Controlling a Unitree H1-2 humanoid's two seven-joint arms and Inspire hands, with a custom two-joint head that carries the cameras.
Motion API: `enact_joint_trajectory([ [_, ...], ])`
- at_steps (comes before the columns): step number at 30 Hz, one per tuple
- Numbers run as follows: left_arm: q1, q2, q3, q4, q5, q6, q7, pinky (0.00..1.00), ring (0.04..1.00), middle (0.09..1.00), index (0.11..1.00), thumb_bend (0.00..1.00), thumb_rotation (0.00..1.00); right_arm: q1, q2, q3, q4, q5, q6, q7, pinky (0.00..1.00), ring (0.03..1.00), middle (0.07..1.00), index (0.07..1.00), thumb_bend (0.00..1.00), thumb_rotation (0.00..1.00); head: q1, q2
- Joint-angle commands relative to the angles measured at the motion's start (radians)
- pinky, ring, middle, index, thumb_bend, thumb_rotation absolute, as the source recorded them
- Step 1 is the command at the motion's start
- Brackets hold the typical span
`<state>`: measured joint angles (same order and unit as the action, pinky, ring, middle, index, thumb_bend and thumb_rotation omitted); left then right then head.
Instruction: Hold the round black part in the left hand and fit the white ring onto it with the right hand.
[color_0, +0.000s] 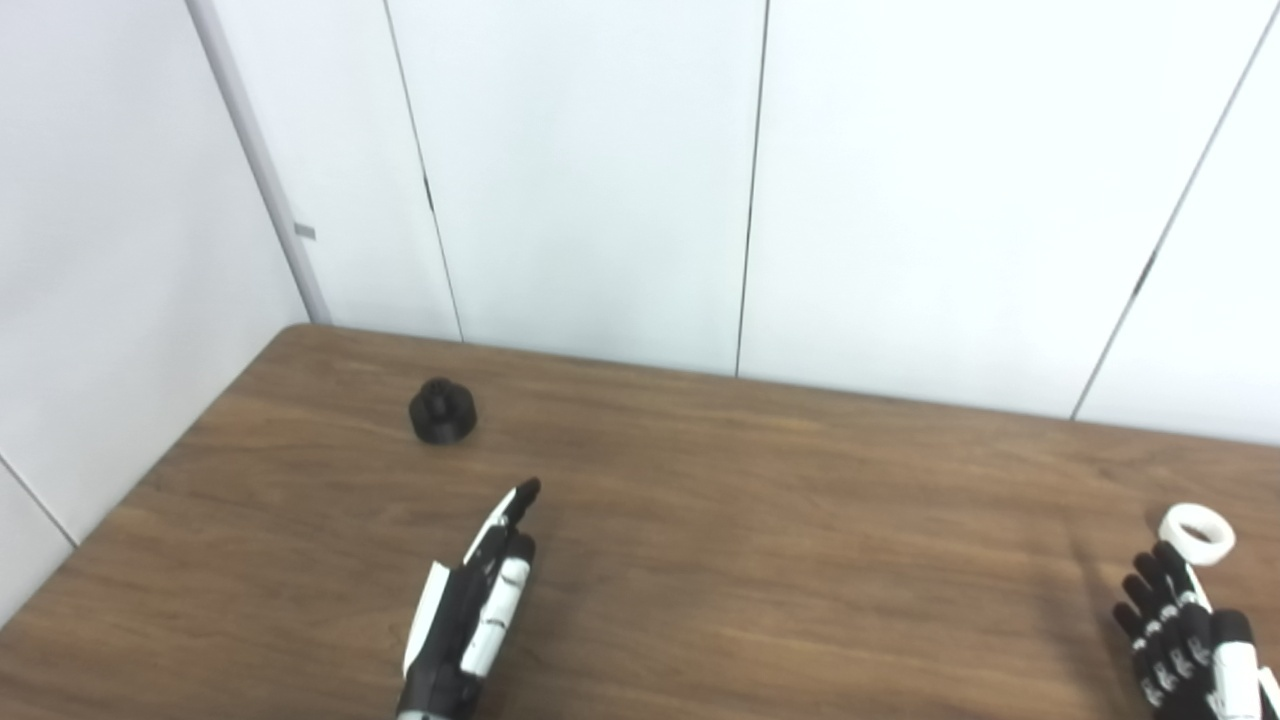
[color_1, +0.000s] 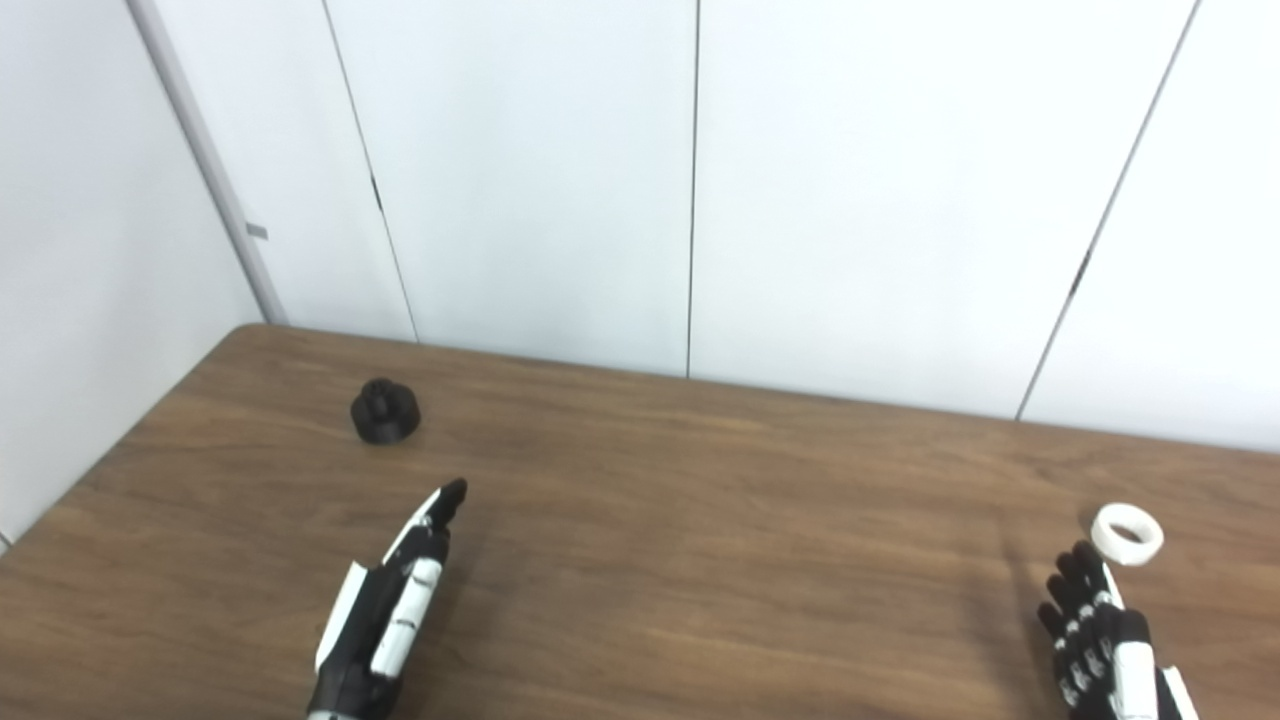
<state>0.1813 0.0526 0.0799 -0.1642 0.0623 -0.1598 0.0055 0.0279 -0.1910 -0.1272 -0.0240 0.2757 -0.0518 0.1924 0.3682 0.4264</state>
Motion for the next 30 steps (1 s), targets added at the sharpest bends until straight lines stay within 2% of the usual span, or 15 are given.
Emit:
enact_joint_trajectory([
  [1, 0.014, -0.028, -0.015, 0.052, 0.004, -0.001, 0.018, 1.00, 1.000, 0.972, 0.950, 0.53, 0.83, 0.031, 0.014, 0.001, 0.081, 0.017, -0.040, 0.022, 1.00, 1.000, 1.000, 1.000, 0.51, 1.00, -0.007, -0.003],
  [5, 0.011, -0.025, -0.016, 0.065, 0.018, -0.012, 0.023, 1.00, 1.000, 0.974, 0.951, 0.52, 0.75, 0.025, 0.016, -0.001, 0.097, 0.020, -0.046, 0.027, 1.00, 1.000, 1.000, 1.000, 0.49, 1.00, -0.014, -0.006],
  [8, 0.013, -0.020, -0.025, 0.063, 0.078, -0.027, 0.045, 1.00, 0.998, 0.966, 0.948, 0.49, 0.71, 0.024, 0.015, -0.002, 0.097, 0.012, -0.045, 0.021, 1.00, 1.000, 1.000, 1.000, 0.48, 1.00, -0.016, -0.006],
  [13, 0.025, -0.027, -0.030, 0.033, 0.128, -0.009, 0.066, 1.00, 0.986, 0.954, 0.941, 0.50, 0.56, 0.026, 0.012, -0.006, 0.097, 0.002, -0.046, 0.014, 1.00, 1.000, 1.000, 1.000, 0.47, 1.00, -0.028, -0.001],
  [15, 0.032, -0.029, -0.029, 0.015, 0.146, -0.007, 0.074, 1.00, 0.980, 0.950, 0.946, 0.53, 0.44, 0.027, 0.010, -0.009, 0.098, 0.003, -0.048, 0.015, 1.00, 1.000, 1.000, 1.000, 0.47, 1.00, -0.029, 0.000],
  [19, 0.034, -0.027, -0.017, -0.025, 0.214, 0.021, 0.110, 0.99, 0.957, 0.939, 0.937, 0.61, 0.32, 0.032, 0.008, -0.013, 0.097, 0.008, -0.049, 0.019, 1.00, 1.000, 1.000, 1.000, 0.48, 1.00, -0.036, 0.006],
  [22, 0.023, -0.005, -0.017, -0.059, 0.304, 0.101, 0.114, 0.97, 0.960, 0.952, 0.946, 0.71, 0.34, 0.031, 0.010, -0.020, 0.107, 0.013, -0.056, 0.016, 1.00, 1.000, 0.998, 1.000, 0.45, 1.00, -0.041, 0.010],
  [28, -0.032, 0.039, -0.001, -0.132, 0.409, 0.325, 0.063, 1.00, 1.000, 1.000, 0.985, 0.90, 0.37, 0.032, 0.012, -0.022, 0.113, 0.010, -0.057, 0.015, 1.00, 1.000, 0.987, 1.000, 0.45, 1.00, -0.054, 0.015],
  [30, -0.060, 0.058, 0.002, -0.156, 0.472, 0.399, 0.054, 1.00, 1.000, 1.000, 0.990, 0.92, 0.38, 0.032, 0.014, -0.021, 0.111, 0.009, -0.053, 0.015, 1.00, 1.000, 0.982, 1.000, 0.45, 1.00, -0.054, 0.017],
])
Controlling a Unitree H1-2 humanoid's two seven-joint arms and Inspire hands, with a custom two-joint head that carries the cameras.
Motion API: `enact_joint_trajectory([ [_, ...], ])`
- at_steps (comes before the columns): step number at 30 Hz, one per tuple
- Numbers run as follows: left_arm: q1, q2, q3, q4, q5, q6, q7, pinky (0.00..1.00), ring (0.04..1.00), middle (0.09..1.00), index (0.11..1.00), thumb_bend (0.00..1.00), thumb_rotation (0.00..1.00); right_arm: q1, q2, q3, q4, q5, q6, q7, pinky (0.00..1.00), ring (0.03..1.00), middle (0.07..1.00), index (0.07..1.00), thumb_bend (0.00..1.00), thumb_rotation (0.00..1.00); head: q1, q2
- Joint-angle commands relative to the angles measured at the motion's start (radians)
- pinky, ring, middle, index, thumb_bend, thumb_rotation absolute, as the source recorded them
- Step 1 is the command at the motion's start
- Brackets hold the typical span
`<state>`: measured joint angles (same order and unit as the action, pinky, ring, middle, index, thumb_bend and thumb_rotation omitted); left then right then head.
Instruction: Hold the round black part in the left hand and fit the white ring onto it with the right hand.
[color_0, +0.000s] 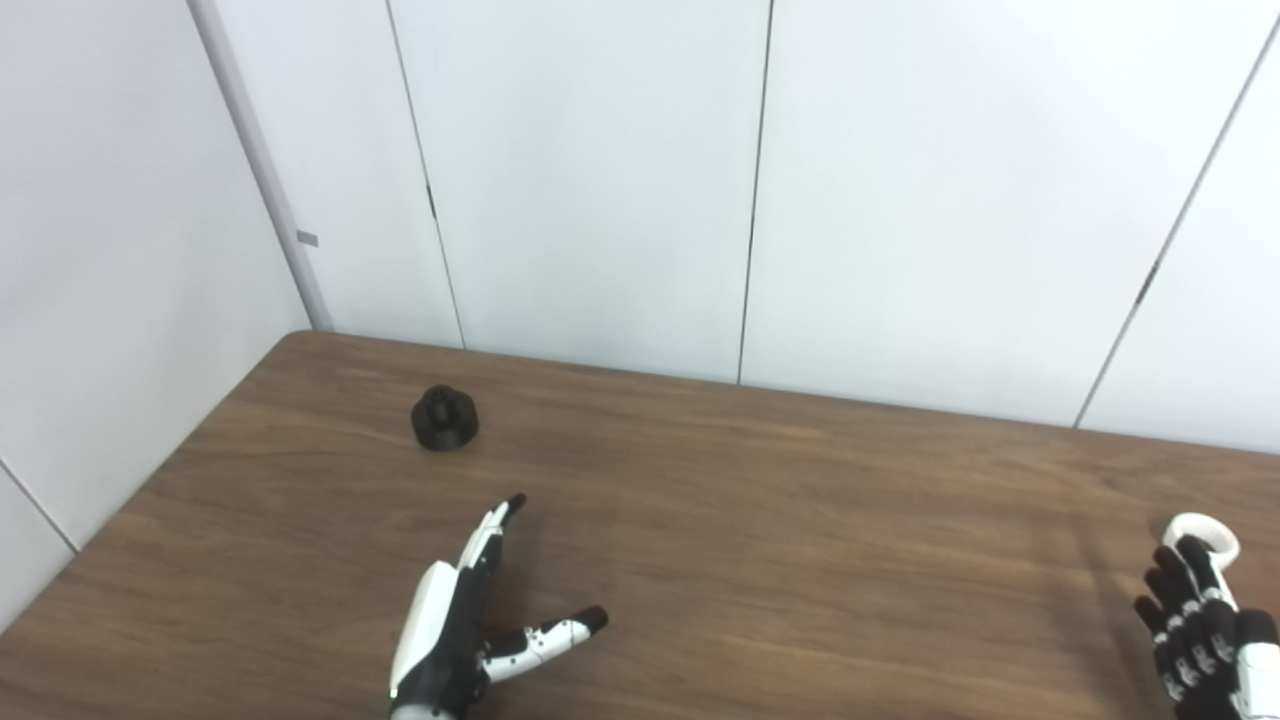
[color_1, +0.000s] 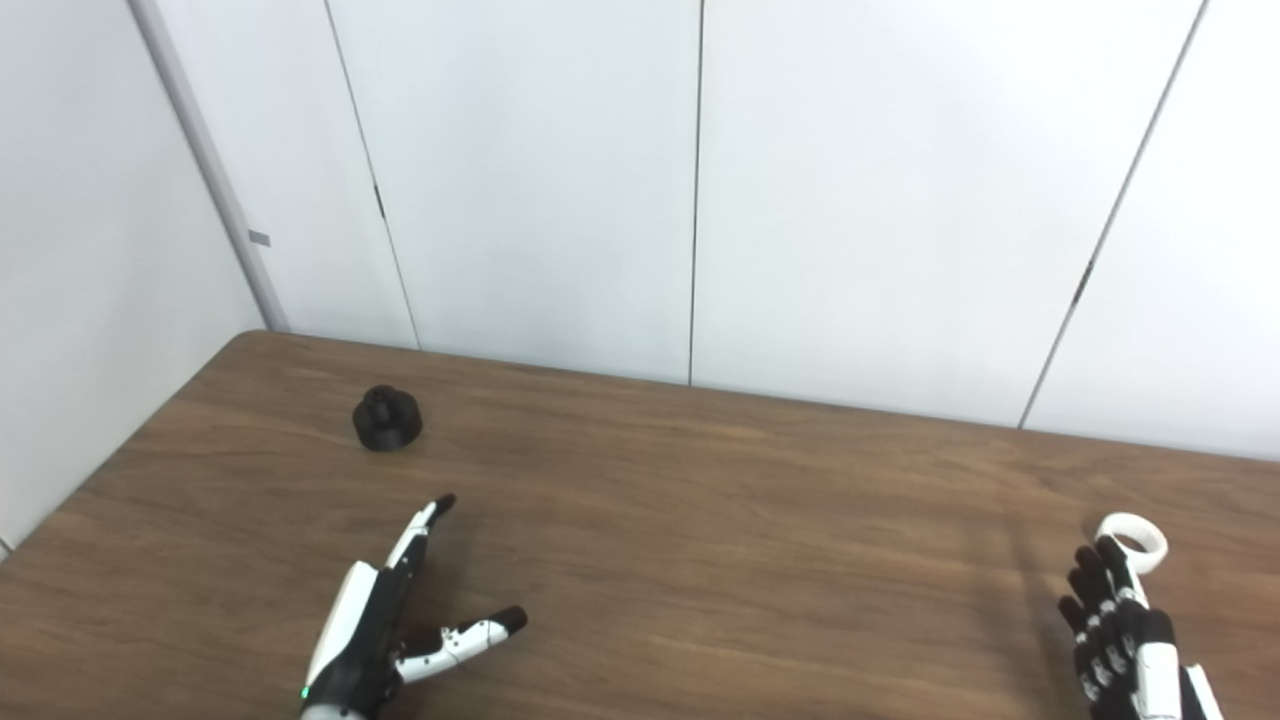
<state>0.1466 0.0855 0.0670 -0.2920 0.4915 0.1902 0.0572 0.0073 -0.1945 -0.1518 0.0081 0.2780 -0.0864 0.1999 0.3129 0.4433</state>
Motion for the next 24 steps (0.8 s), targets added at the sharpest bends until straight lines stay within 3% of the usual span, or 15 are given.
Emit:
enact_joint_trajectory([
  [1, -0.039, 0.033, 0.017, -0.036, 0.066, 0.081, -0.001, 1.00, 1.000, 1.000, 0.988, 0.94, 0.39, 0.053, 0.017, 0.005, 0.076, 0.004, -0.015, 0.007, 1.00, 1.000, 0.982, 1.000, 0.45, 1.00, 0.001, 0.001],
  [6, -0.109, 0.085, 0.034, -0.029, 0.135, 0.160, 0.021, 0.99, 1.000, 0.991, 0.967, 0.96, 0.36, 0.057, 0.016, 0.009, 0.070, 0.003, -0.006, 0.010, 1.00, 1.000, 0.986, 1.000, 0.47, 1.00, 0.001, -0.001],
  [13, -0.166, 0.130, 0.059, 0.015, 0.151, 0.173, 0.051, 1.00, 1.000, 0.975, 0.935, 0.92, 0.35, 0.052, 0.017, 0.010, 0.078, 0.002, -0.012, 0.013, 1.00, 1.000, 0.985, 1.000, 0.47, 1.00, -0.003, -0.003],
  [24, -0.243, 0.140, 0.083, 0.139, 0.161, 0.159, 0.164, 1.00, 1.000, 0.962, 0.887, 0.90, 0.36, 0.052, 0.018, 0.011, 0.089, -0.003, -0.018, 0.011, 1.00, 1.000, 0.982, 1.000, 0.44, 1.00, 0.002, -0.009],
])
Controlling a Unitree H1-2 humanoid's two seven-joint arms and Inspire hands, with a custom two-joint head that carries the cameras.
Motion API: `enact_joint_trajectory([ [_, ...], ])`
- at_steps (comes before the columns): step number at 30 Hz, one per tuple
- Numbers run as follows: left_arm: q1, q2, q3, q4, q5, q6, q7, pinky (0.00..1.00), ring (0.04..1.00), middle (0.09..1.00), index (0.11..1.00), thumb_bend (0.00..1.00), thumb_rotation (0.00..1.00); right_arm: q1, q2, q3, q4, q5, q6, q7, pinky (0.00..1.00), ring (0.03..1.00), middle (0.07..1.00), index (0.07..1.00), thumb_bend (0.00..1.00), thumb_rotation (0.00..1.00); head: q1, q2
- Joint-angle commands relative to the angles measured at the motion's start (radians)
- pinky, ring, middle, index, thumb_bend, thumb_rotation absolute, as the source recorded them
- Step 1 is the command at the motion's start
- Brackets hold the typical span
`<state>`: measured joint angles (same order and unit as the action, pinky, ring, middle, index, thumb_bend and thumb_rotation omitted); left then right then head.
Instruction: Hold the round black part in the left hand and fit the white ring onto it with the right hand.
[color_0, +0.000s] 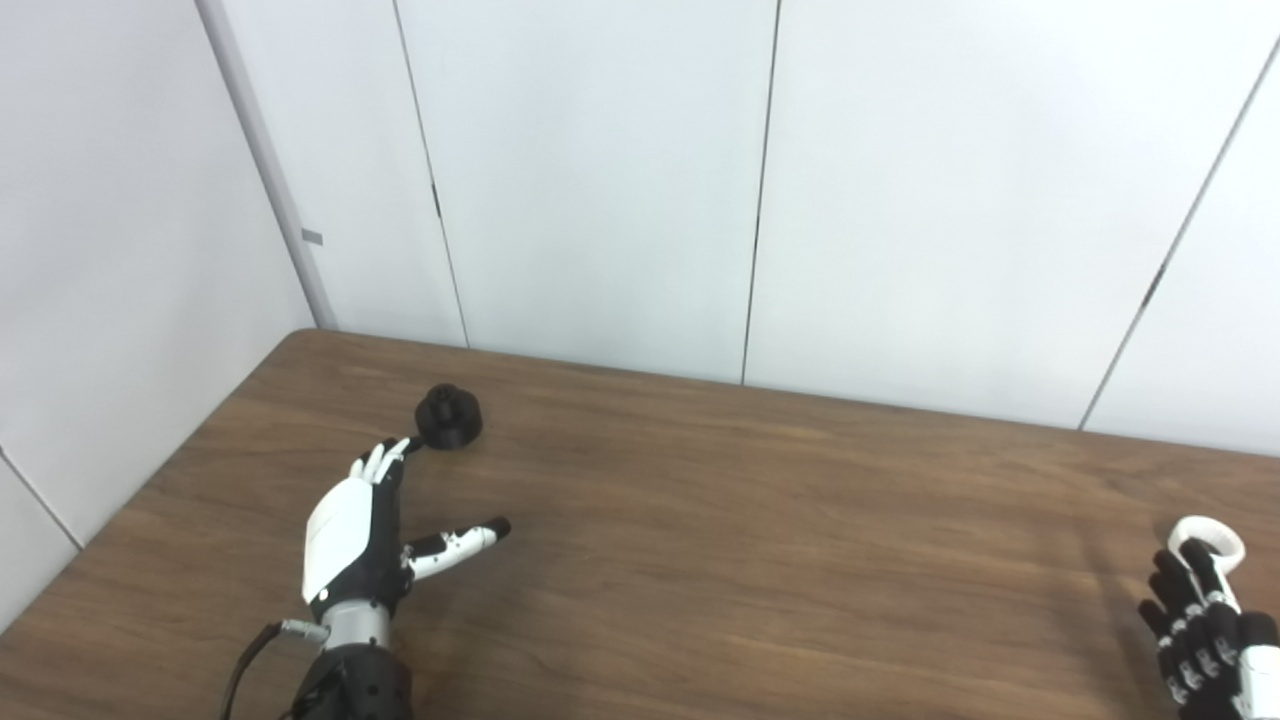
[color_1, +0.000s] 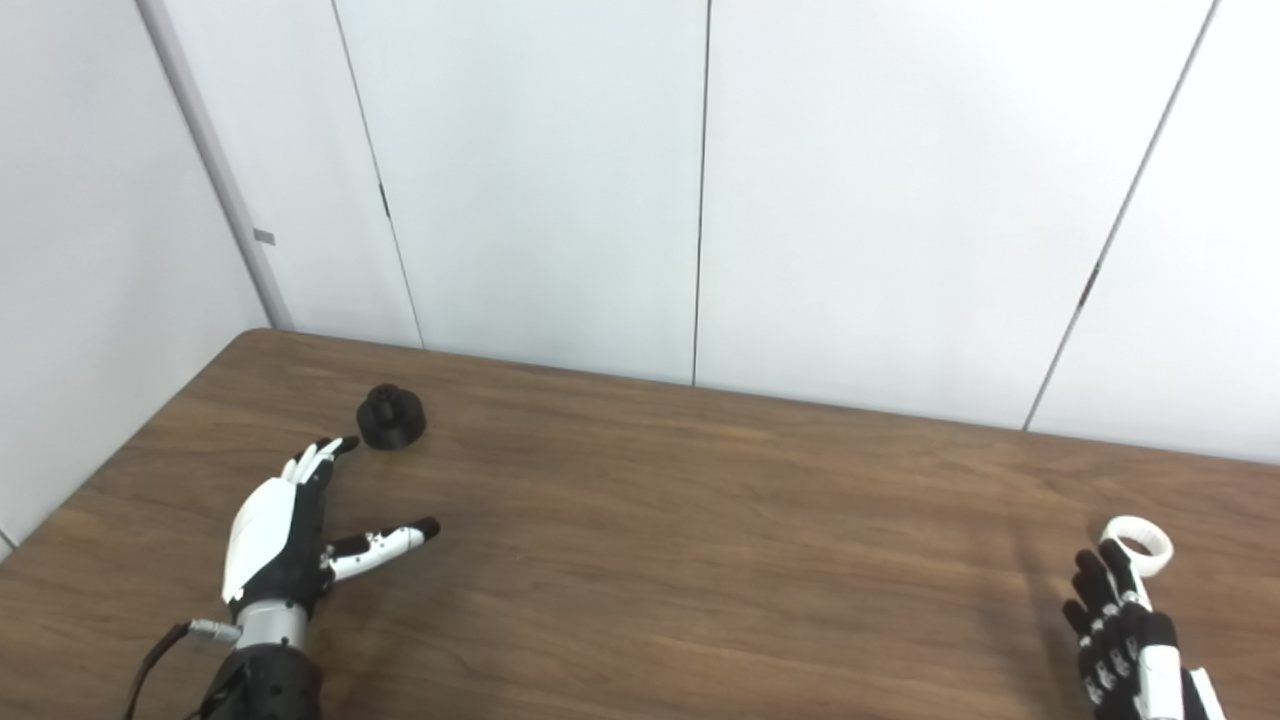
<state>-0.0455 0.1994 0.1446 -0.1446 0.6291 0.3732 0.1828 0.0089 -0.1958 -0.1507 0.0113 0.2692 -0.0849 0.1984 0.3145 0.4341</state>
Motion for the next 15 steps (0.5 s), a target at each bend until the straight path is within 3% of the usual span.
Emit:
enact_joint_trajectory([
  [1, -0.061, 0.027, 0.006, 0.002, 0.025, -0.017, 0.046, 1.00, 1.000, 0.960, 0.884, 0.90, 0.36, 0.051, 0.020, 0.010, 0.085, 0.006, -0.018, 0.013, 1.00, 1.000, 0.983, 1.000, 0.45, 1.00, 0.000, 0.000],
  [15, -0.183, 0.098, -0.001, 0.143, 0.011, 0.018, 0.056, 1.00, 0.997, 0.947, 0.871, 0.91, 0.37, 0.056, 0.022, 0.018, 0.086, -0.013, -0.029, 0.009, 1.00, 1.000, 0.988, 1.000, 0.45, 1.00, -0.003, 0.004],
])
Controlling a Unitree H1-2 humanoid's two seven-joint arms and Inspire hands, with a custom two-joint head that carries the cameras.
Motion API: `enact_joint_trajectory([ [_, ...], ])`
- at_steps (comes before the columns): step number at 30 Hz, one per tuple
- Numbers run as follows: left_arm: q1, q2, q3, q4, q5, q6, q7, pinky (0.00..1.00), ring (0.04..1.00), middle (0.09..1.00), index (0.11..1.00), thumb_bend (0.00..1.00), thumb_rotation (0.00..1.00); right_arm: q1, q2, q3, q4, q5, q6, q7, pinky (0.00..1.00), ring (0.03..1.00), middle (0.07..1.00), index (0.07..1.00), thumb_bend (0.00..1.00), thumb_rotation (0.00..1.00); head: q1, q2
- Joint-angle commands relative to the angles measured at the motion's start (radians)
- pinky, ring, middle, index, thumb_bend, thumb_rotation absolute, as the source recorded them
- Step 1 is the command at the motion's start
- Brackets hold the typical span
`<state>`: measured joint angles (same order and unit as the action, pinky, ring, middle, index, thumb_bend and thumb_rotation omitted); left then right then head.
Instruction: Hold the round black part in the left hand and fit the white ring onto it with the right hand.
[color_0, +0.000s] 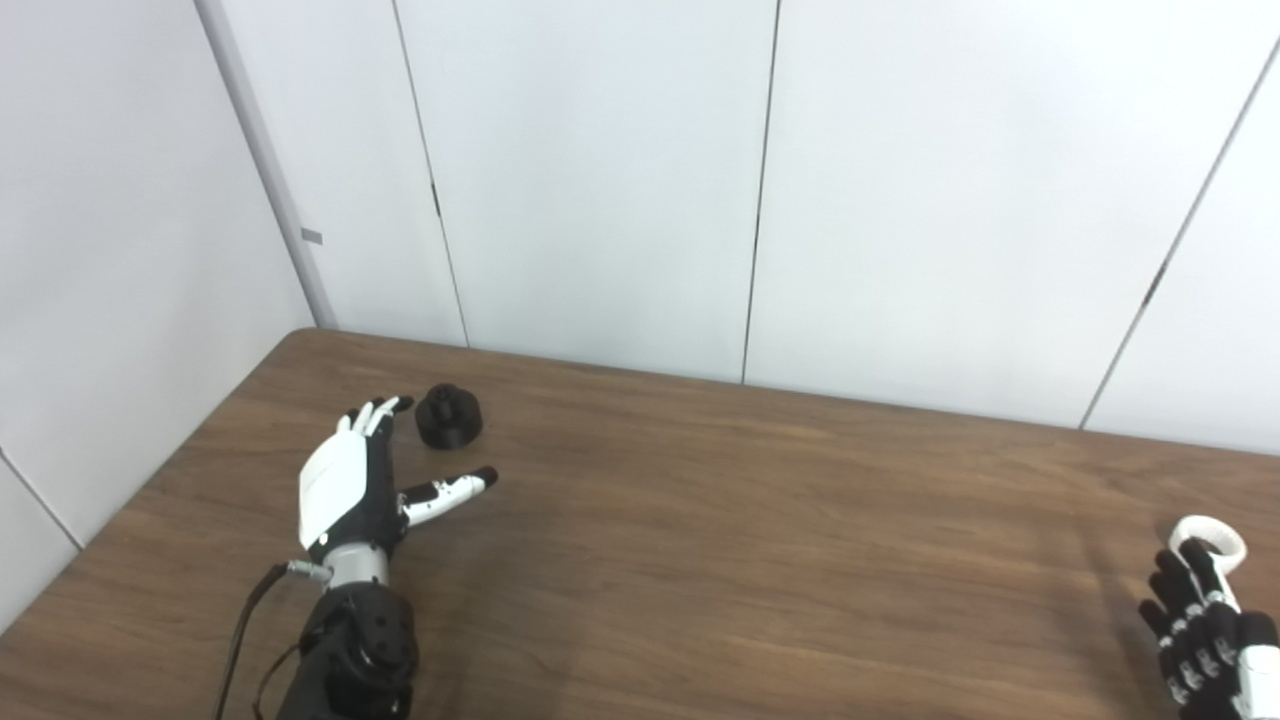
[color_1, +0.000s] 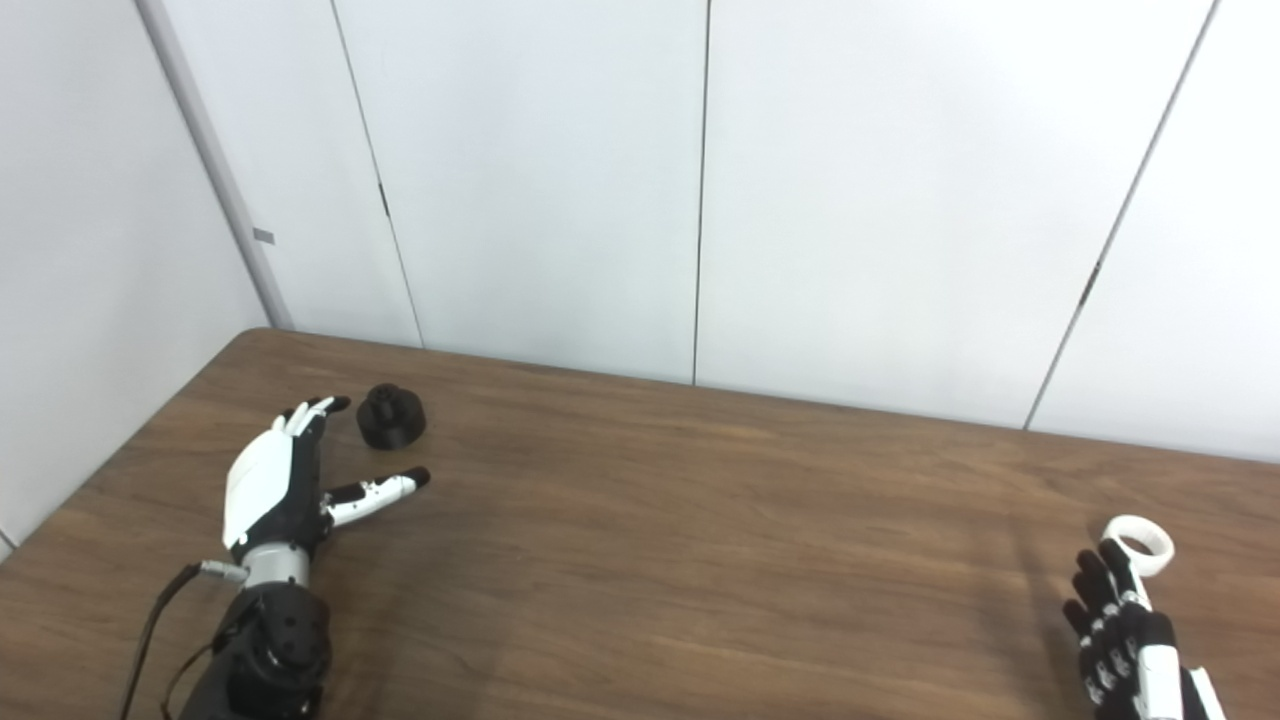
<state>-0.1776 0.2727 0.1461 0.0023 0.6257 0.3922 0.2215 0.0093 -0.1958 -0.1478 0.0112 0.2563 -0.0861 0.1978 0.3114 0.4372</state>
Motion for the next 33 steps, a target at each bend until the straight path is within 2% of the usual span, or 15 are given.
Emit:
enact_joint_trajectory([
  [1, -0.061, 0.032, -0.005, 0.013, 0.014, -0.002, 0.022, 1.00, 0.996, 0.946, 0.869, 0.91, 0.37, 0.056, 0.024, 0.014, 0.084, 0.001, -0.022, 0.007, 1.00, 1.000, 0.989, 1.000, 0.45, 1.00, -0.001, 0.002],
  [7, -0.115, 0.065, -0.011, 0.089, 0.009, 0.002, 0.033, 1.00, 0.990, 0.940, 0.865, 0.92, 0.39, 0.058, 0.029, 0.011, 0.078, -0.006, -0.012, -0.004, 1.00, 1.000, 0.974, 1.000, 0.48, 1.00, -0.005, 0.004],
  [13, -0.161, 0.089, -0.020, 0.135, 0.004, 0.016, 0.022, 1.00, 0.998, 0.943, 0.866, 0.91, 0.35, 0.061, 0.027, 0.016, 0.072, -0.005, -0.007, 0.001, 1.00, 1.000, 0.985, 1.000, 0.49, 1.00, -0.006, 0.004],
  [17, -0.188, 0.108, -0.042, 0.175, 0.004, 0.025, 0.006, 1.00, 0.986, 0.933, 0.854, 0.91, 0.36, 0.059, 0.026, 0.016, 0.075, -0.009, -0.015, 0.001, 1.00, 1.000, 0.981, 1.000, 0.47, 1.00, -0.006, 0.004],
  [23, -0.225, 0.130, -0.064, 0.256, -0.005, 0.019, 0.019, 1.00, 0.979, 0.926, 0.839, 0.91, 0.36, 0.060, 0.032, 0.013, 0.075, 0.000, -0.014, 0.002, 1.00, 1.000, 0.972, 0.999, 0.47, 1.00, -0.011, 0.004],
  [33, -0.276, 0.168, -0.101, 0.343, -0.016, 0.037, -0.003, 1.00, 0.997, 0.936, 0.849, 0.90, 0.36, 0.065, 0.031, 0.014, 0.069, 0.006, -0.008, 0.006, 1.00, 1.000, 0.983, 1.000, 0.47, 1.00, -0.017, 0.006],
])
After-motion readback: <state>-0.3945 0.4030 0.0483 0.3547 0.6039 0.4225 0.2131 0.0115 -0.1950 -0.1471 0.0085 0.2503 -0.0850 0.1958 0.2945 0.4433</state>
